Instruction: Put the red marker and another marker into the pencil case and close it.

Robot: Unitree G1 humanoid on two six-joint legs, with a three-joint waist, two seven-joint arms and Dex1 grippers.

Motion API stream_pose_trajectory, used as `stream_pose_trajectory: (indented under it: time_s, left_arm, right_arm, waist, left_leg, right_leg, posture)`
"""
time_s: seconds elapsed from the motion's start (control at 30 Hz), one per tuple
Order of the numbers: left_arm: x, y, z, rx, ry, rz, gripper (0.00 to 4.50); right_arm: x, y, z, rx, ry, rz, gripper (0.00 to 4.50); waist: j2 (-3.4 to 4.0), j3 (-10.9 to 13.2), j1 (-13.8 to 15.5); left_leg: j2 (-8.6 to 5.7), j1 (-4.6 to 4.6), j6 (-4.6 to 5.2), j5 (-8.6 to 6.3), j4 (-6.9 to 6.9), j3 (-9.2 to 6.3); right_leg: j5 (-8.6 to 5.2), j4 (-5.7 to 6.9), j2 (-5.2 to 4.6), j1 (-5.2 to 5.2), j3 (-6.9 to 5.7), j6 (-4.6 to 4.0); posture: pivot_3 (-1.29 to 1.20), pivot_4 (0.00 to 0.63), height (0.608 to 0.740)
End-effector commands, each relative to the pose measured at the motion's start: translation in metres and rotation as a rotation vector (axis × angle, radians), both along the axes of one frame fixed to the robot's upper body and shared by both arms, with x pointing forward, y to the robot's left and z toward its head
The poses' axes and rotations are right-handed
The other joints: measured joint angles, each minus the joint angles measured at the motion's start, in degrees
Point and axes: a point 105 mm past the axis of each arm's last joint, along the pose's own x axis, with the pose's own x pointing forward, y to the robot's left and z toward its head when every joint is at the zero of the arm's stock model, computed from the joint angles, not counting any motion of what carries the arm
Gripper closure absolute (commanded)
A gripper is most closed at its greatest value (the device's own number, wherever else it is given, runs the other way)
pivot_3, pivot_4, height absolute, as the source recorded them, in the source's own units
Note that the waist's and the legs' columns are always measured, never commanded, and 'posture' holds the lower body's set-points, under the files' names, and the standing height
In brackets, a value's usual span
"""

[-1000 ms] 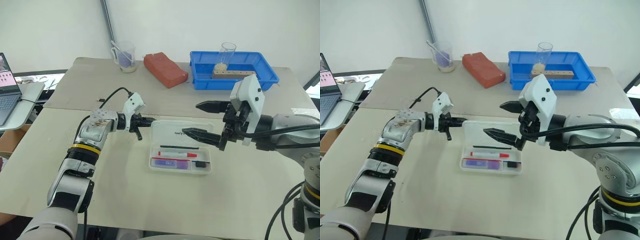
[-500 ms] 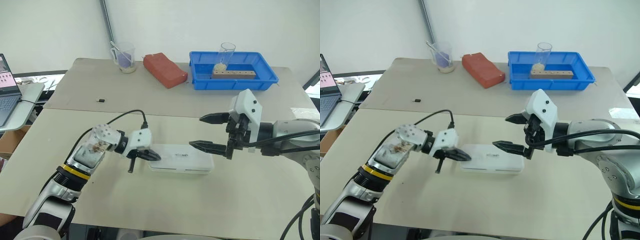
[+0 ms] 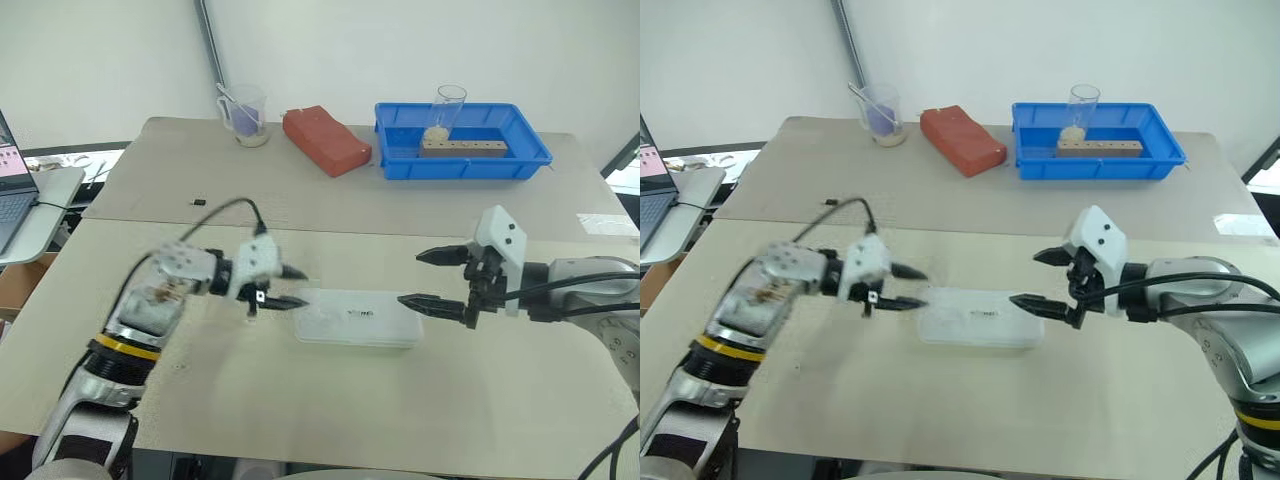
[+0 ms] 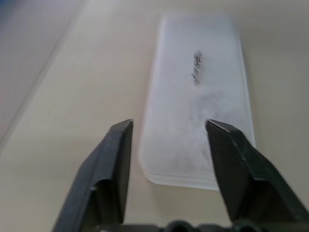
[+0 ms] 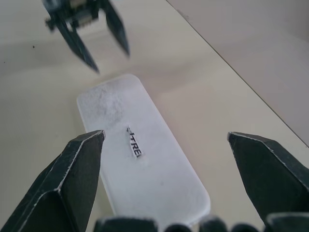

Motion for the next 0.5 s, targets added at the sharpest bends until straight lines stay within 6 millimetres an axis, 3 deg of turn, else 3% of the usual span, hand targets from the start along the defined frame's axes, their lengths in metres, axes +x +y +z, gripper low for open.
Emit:
stream_pose_trajectory:
  time_s: [0.03, 0.07, 0.17, 0.27, 0.5]
  left_arm:
    - [-0.007, 0.025, 0.015, -0.051, -0.025, 0.111, 0.40]
    - [-0.008, 0.031, 0.015, -0.055, -0.021, 0.133, 0.07]
    - [-0.011, 0.055, 0.015, -0.052, -0.020, 0.240, 0.07]
    - [0.000, 0.076, 0.020, -0.025, -0.087, 0.382, 0.07]
    - [0.009, 0.090, 0.028, 0.003, -0.152, 0.471, 0.07]
  right_arm:
    - [0.004, -0.015, 0.003, -0.028, -0.056, 0.004, 0.00]
    - [0.004, -0.018, 0.002, -0.030, -0.055, 0.002, 0.00]
    - [0.007, -0.034, -0.007, -0.085, -0.059, -0.018, 0.00]
    - [0.013, -0.047, -0.011, -0.102, -0.071, -0.062, 0.00]
    - [0.019, -0.054, -0.010, -0.070, -0.082, -0.121, 0.00]
  waist:
    - [0.01, -0.01, -0.19]
    - [0.01, -0.01, -0.22]
    - [0.00, 0.02, -0.13]
    - [-0.08, 0.06, 0.26]
    - [-0.11, 0.04, 0.22]
  left_leg:
    - [0.00, 0.01, 0.00, 0.00, -0.01, 0.01]
    - [0.00, 0.03, 0.00, 0.00, -0.02, 0.03]
    - [0.01, 0.07, 0.00, 0.00, -0.03, 0.03]
    - [0.01, 0.11, -0.01, -0.01, -0.01, 0.03]
    - [-0.01, 0.15, -0.02, -0.01, -0.04, 0.11]
  right_leg:
    - [0.00, -0.03, 0.00, 0.00, 0.02, 0.00]
    - [0.00, -0.04, -0.01, 0.01, 0.04, 0.00]
    - [0.00, 0.01, -0.01, 0.00, 0.03, -0.01]
    - [0.00, 0.01, -0.07, -0.12, -0.07, -0.02]
    - [0.00, -0.07, -0.17, -0.07, -0.03, -0.04]
  posture:
    - [0.00, 0.150, 0.740]
    - [0.00, 0.150, 0.740]
    - [0.00, 0.150, 0.740]
    - [0.00, 0.150, 0.740]
    - [0.00, 0.150, 0.740]
